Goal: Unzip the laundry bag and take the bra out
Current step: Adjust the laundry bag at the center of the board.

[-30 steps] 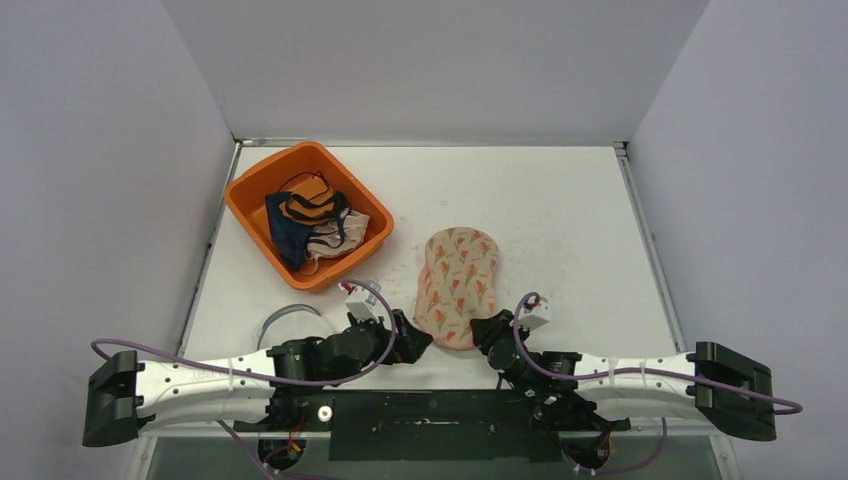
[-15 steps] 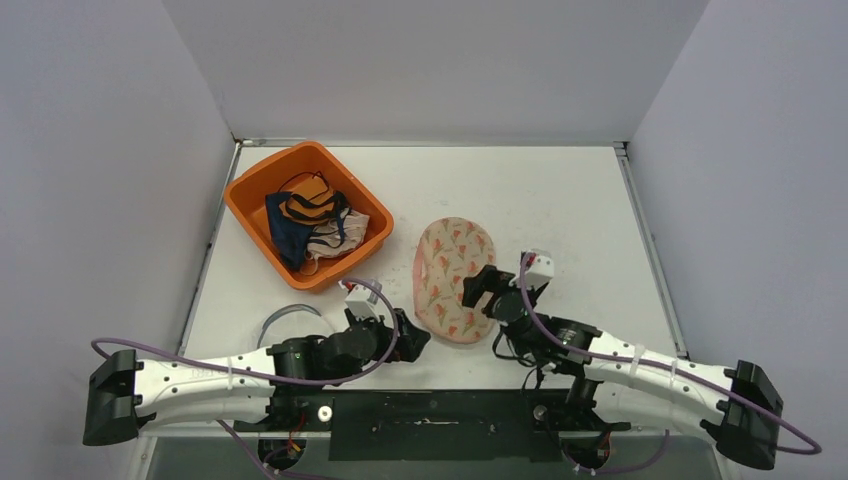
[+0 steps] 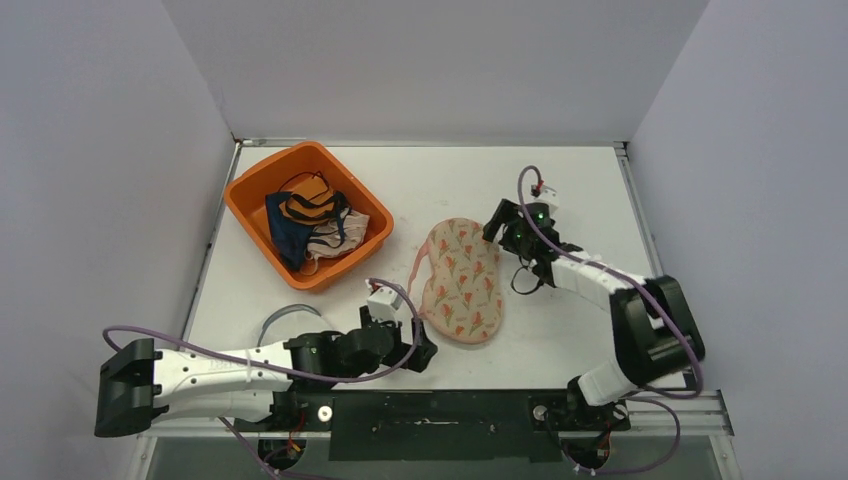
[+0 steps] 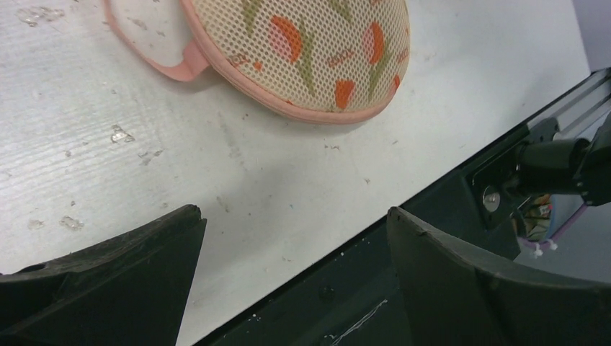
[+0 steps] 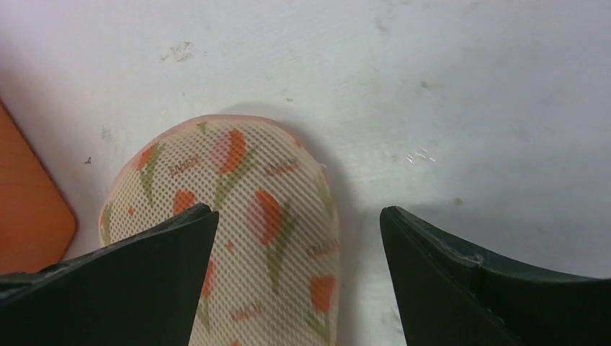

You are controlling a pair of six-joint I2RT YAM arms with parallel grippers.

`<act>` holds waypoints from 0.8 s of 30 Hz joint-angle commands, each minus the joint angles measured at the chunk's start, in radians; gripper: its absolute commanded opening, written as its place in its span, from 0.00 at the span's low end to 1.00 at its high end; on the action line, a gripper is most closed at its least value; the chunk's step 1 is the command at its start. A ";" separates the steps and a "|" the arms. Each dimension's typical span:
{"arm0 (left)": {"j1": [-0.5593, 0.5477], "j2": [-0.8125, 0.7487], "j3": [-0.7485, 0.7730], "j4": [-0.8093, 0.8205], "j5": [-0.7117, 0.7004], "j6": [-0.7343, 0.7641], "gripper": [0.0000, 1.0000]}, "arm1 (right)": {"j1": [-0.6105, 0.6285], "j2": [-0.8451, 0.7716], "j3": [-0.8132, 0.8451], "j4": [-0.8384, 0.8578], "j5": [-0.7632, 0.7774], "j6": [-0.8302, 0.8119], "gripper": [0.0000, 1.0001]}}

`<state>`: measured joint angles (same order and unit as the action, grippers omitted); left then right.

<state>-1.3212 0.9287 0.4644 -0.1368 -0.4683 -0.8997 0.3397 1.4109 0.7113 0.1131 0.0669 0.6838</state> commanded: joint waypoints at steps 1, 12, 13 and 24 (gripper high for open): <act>-0.007 0.075 0.073 0.053 0.100 0.074 0.98 | 0.000 0.231 0.215 0.176 -0.175 -0.108 0.84; 0.009 0.282 0.129 0.232 0.266 0.179 0.86 | 0.022 0.548 0.495 0.080 -0.201 -0.206 0.73; 0.011 0.315 0.138 0.247 0.282 0.184 0.85 | 0.022 0.541 0.472 0.096 -0.204 -0.200 0.72; 0.193 0.600 0.171 0.471 0.480 0.125 0.60 | 0.012 0.332 0.144 0.208 -0.179 -0.090 0.64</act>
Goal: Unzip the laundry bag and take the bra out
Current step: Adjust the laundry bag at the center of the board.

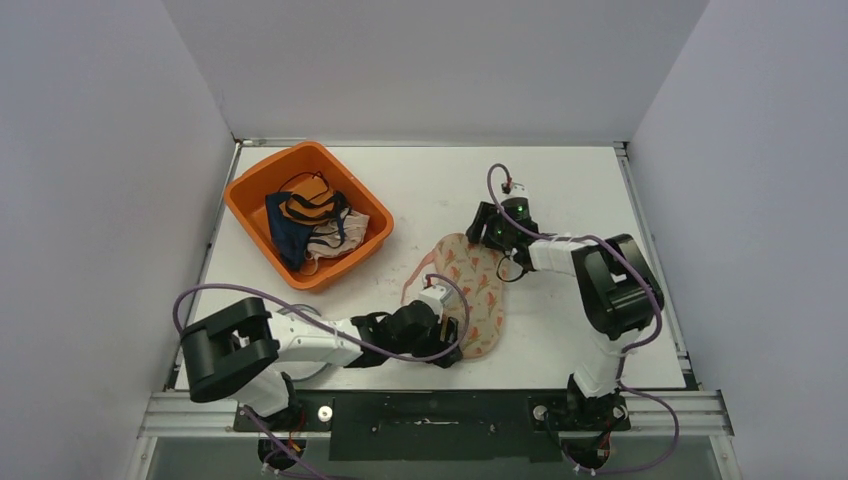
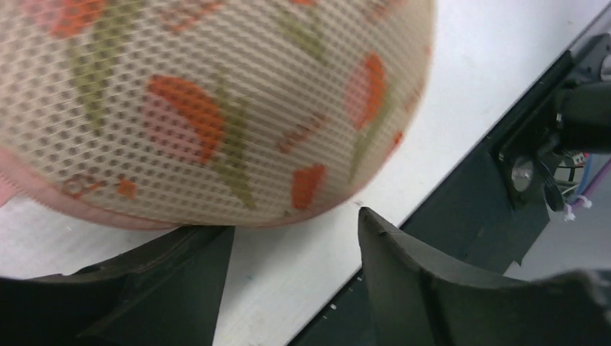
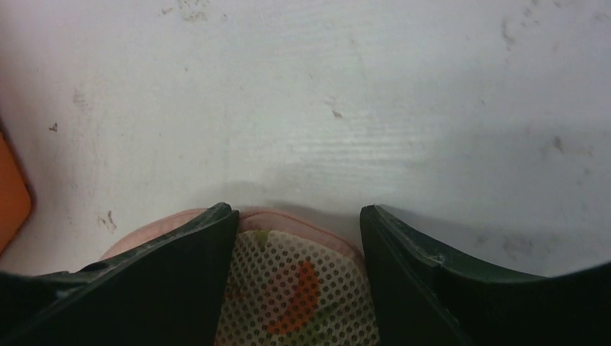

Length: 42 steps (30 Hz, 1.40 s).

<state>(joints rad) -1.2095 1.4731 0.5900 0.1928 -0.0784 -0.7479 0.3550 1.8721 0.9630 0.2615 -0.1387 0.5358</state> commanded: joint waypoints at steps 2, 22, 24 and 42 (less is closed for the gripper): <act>0.108 0.088 0.057 0.145 0.105 -0.036 0.55 | -0.006 -0.191 -0.174 0.065 0.063 0.083 0.61; 0.336 0.233 0.474 -0.387 -0.228 0.057 0.50 | -0.010 -1.090 -0.666 -0.352 0.425 0.402 0.88; 0.362 0.256 0.521 -0.436 -0.267 0.073 0.50 | -0.010 -1.147 -0.671 -0.405 0.427 0.422 0.90; 0.345 -0.251 0.112 -0.234 -0.105 -0.235 0.96 | -0.015 -1.248 -0.758 -0.395 0.232 0.411 0.89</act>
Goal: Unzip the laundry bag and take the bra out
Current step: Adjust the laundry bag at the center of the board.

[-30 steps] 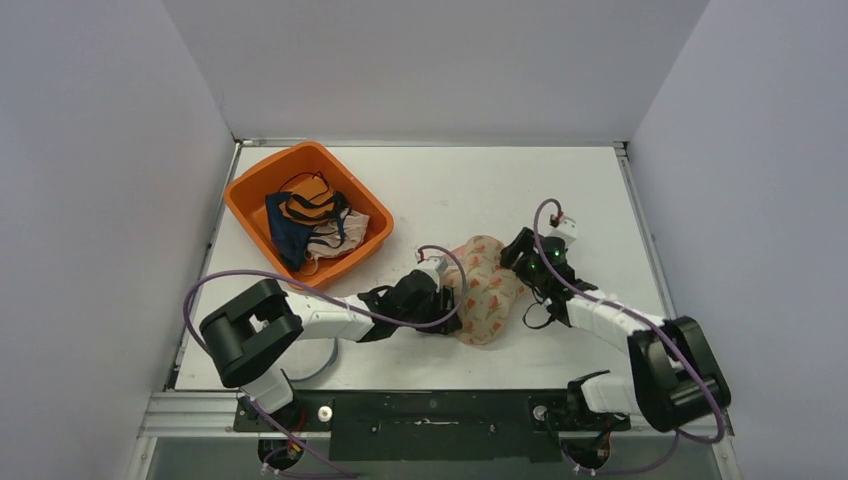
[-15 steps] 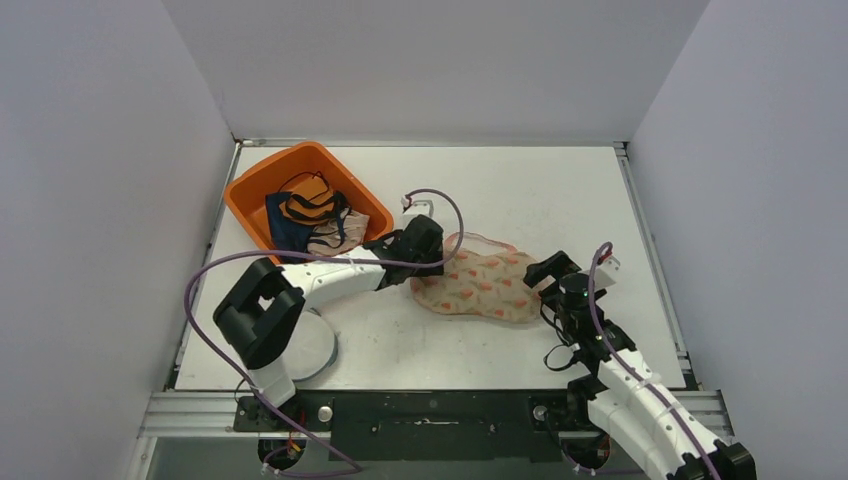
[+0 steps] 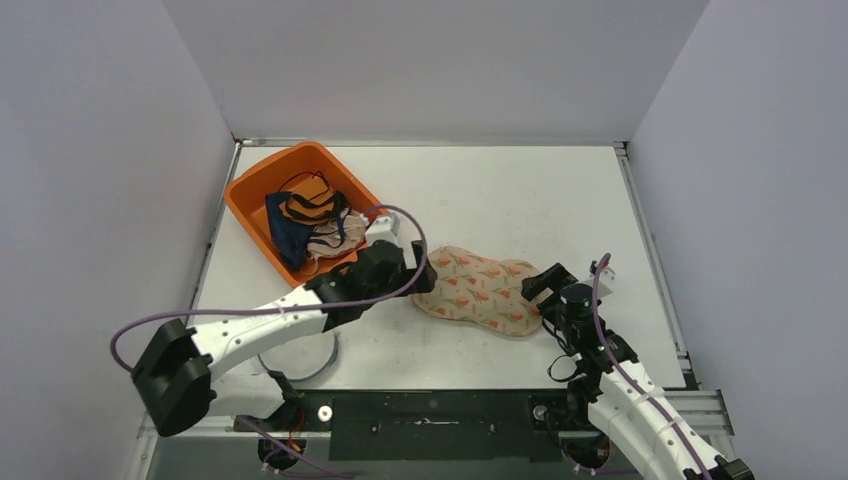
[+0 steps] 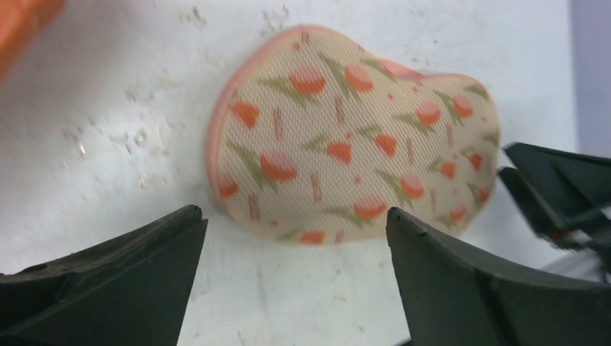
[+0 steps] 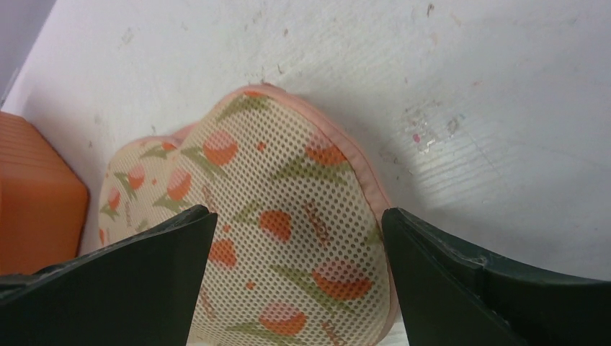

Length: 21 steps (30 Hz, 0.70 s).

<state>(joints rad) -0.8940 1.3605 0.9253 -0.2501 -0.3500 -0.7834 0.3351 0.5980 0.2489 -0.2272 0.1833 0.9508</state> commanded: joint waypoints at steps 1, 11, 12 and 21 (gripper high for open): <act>0.049 -0.175 -0.292 0.274 0.207 -0.233 0.96 | 0.007 0.026 -0.054 0.103 -0.102 0.005 0.89; -0.081 -0.342 -0.423 0.262 0.160 -0.208 0.96 | 0.065 -0.074 -0.180 0.156 -0.167 0.219 0.85; -0.097 -0.342 -0.425 0.261 0.149 -0.210 0.96 | 0.092 -0.079 -0.192 0.170 -0.156 0.254 0.85; -0.189 -0.288 -0.612 0.628 0.107 -0.406 0.96 | 0.493 0.104 -0.138 0.330 0.138 0.375 0.89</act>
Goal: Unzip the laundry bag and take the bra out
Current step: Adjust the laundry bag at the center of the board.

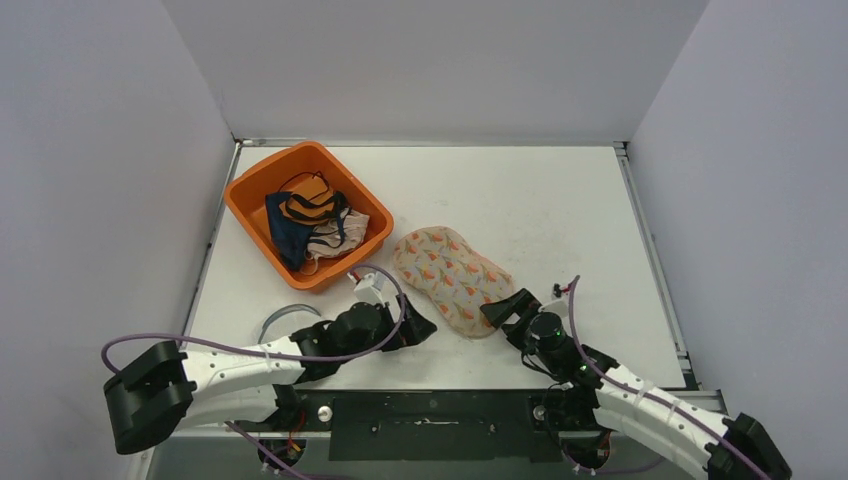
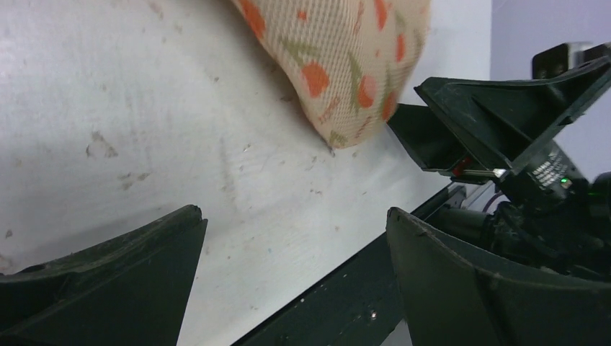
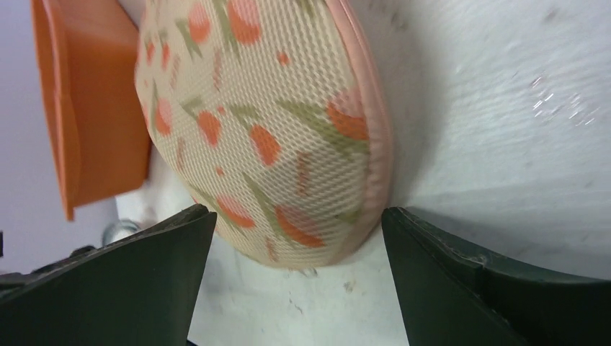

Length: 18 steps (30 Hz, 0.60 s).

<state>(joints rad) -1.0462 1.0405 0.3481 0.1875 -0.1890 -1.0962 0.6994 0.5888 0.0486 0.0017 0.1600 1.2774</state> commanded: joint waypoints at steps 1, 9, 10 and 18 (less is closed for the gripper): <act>-0.041 0.036 -0.027 0.188 -0.068 -0.097 0.96 | 0.154 0.144 0.087 0.094 0.180 0.030 0.90; -0.028 0.116 0.014 0.213 -0.120 -0.161 0.96 | 0.220 0.046 0.170 -0.167 0.319 -0.013 0.99; -0.024 0.139 0.019 0.225 -0.108 -0.164 0.97 | 0.219 0.013 0.152 -0.184 0.315 0.000 1.00; -0.018 0.235 -0.006 0.351 -0.022 -0.180 1.00 | 0.213 -0.127 0.031 -0.149 0.271 -0.008 1.00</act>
<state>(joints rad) -1.0657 1.2613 0.3336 0.4099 -0.2466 -1.2537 0.9115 0.4702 0.1143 -0.1566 0.4152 1.2854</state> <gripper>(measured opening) 0.995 0.996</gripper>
